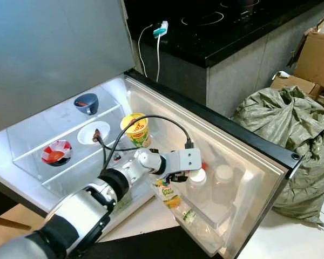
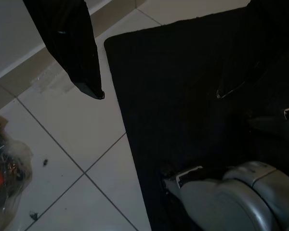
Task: Restocking fridge
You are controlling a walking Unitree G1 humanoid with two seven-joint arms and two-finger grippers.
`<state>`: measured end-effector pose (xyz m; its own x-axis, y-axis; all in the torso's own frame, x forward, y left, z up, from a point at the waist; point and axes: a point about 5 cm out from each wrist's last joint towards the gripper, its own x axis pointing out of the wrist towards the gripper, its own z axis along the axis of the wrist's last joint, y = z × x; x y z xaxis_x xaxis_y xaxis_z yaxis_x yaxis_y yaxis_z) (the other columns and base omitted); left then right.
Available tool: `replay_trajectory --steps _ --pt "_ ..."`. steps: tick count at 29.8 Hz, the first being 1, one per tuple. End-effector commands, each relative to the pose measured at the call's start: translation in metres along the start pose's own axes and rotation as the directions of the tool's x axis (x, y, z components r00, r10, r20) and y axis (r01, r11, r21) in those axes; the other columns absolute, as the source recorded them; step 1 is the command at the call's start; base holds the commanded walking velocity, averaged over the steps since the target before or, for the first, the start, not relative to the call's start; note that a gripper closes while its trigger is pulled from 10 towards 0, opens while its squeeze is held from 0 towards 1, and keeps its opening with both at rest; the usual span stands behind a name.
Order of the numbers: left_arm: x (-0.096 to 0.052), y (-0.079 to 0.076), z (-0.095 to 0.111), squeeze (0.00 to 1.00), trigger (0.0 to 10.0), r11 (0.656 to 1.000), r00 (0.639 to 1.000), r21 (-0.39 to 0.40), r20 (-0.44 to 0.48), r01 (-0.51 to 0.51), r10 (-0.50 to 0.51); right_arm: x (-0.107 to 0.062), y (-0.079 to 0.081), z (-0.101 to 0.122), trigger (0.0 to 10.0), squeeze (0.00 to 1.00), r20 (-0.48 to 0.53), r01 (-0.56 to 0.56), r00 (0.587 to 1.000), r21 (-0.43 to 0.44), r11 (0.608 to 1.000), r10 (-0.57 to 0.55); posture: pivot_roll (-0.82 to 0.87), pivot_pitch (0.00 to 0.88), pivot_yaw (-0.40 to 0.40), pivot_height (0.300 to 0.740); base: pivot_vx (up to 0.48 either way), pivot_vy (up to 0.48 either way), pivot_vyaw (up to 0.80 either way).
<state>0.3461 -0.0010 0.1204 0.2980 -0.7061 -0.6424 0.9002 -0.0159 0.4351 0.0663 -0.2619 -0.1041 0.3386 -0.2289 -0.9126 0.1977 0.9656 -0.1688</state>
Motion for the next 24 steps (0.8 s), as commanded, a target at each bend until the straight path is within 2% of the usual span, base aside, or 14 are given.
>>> replay_trajectory --steps 1,12,13,14,15,16,17,18,19,20,21,22,24 --pt "0.011 -0.037 -0.035 0.0 0.0 0.988 0.978 -0.077 -0.152 0.136 -0.146 -0.001 0.002 -0.005 10.0 0.0 -0.01 -0.002 1.0 0.019 1.0 0.003 -0.29 0.166 0.151 0.74 0.0 0.0 0.0" --pt "0.01 -0.038 -0.038 0.0 0.0 0.986 0.976 -0.081 -0.15 0.144 -0.155 0.0 0.004 -0.001 10.0 0.0 0.003 -0.004 1.0 0.022 1.0 0.004 -0.29 0.167 0.153 0.74 0.0 0.0 0.0" --pt "0.009 -0.037 -0.038 0.0 1.9 0.986 0.978 -0.083 -0.143 0.142 -0.153 0.0 0.004 -0.001 10.0 0.0 0.004 -0.004 1.0 0.022 1.0 0.004 -0.29 0.167 0.153 0.74 0.0 0.0 0.0" --pt "0.008 -0.035 -0.038 0.0 4.4 0.987 0.98 -0.09 -0.134 0.134 -0.145 0.0 0.004 0.0 10.0 0.0 0.004 -0.004 1.0 0.023 1.0 0.004 -0.28 0.168 0.151 0.74 0.0 0.0 0.0" --pt "0.006 -0.033 -0.039 0.0 7.3 0.987 0.982 -0.095 -0.129 0.128 -0.14 0.0 0.004 0.0 10.0 0.0 0.005 -0.005 1.0 0.022 1.0 0.005 -0.28 0.168 0.149 0.74 0.0 0.0 0.0" --pt "0.004 -0.032 -0.039 0.0 9.1 0.987 0.983 -0.097 -0.125 0.125 -0.136 0.0 0.004 0.0 10.0 0.0 0.006 -0.005 1.0 0.022 1.0 0.005 -0.28 0.168 0.148 0.74 0.0 0.0 0.0" --pt "0.004 -0.032 -0.039 0.0 9.1 0.987 0.983 -0.097 -0.125 0.125 -0.136 0.0 0.004 0.0 10.0 0.0 0.006 -0.005 1.0 0.022 1.0 0.005 -0.28 0.168 0.148 0.74 0.0 0.0 0.0" --pt "0.003 -0.03 -0.04 0.0 10.0 0.987 0.985 -0.112 -0.119 0.116 -0.129 0.0 0.004 0.001 10.0 0.0 0.006 -0.005 1.0 0.021 1.0 0.005 -0.28 0.167 0.145 0.74 0.0 0.0 0.0" --pt "0.002 -0.029 -0.041 0.0 10.0 0.986 0.986 -0.123 -0.115 0.11 -0.124 0.001 0.004 0.001 10.0 0.0 0.007 -0.005 1.0 0.02 1.0 0.005 -0.28 0.167 0.145 0.74 0.0 0.0 0.0" --pt "0.001 -0.029 -0.042 0.32 10.0 0.987 0.986 -0.124 -0.117 0.104 -0.119 0.001 0.004 0.002 10.0 0.0 0.007 -0.006 1.0 0.018 1.0 0.006 -0.27 0.167 0.143 0.74 0.0 0.0 0.0" --pt "0.001 -0.028 -0.043 0.55 10.0 0.987 0.986 -0.123 -0.12 0.101 -0.116 0.001 0.004 0.002 10.0 0.0 0.008 -0.006 1.0 0.017 1.0 0.006 -0.27 0.167 0.143 0.74 0.0 0.0 0.0" --pt "0.0 -0.027 -0.043 1.0 10.0 0.988 0.987 -0.124 -0.12 0.096 -0.111 0.001 0.004 0.002 10.0 0.0 0.009 -0.007 1.0 0.016 1.0 0.006 -0.27 0.166 0.142 0.74 0.0 0.0 0.0" --pt "-0.001 -0.025 -0.042 1.0 10.0 0.989 0.989 -0.121 -0.109 0.083 -0.097 0.001 0.004 0.004 10.0 0.0 0.012 -0.008 1.0 0.013 1.0 0.008 -0.27 0.166 0.14 0.74 0.0 0.0 0.0"
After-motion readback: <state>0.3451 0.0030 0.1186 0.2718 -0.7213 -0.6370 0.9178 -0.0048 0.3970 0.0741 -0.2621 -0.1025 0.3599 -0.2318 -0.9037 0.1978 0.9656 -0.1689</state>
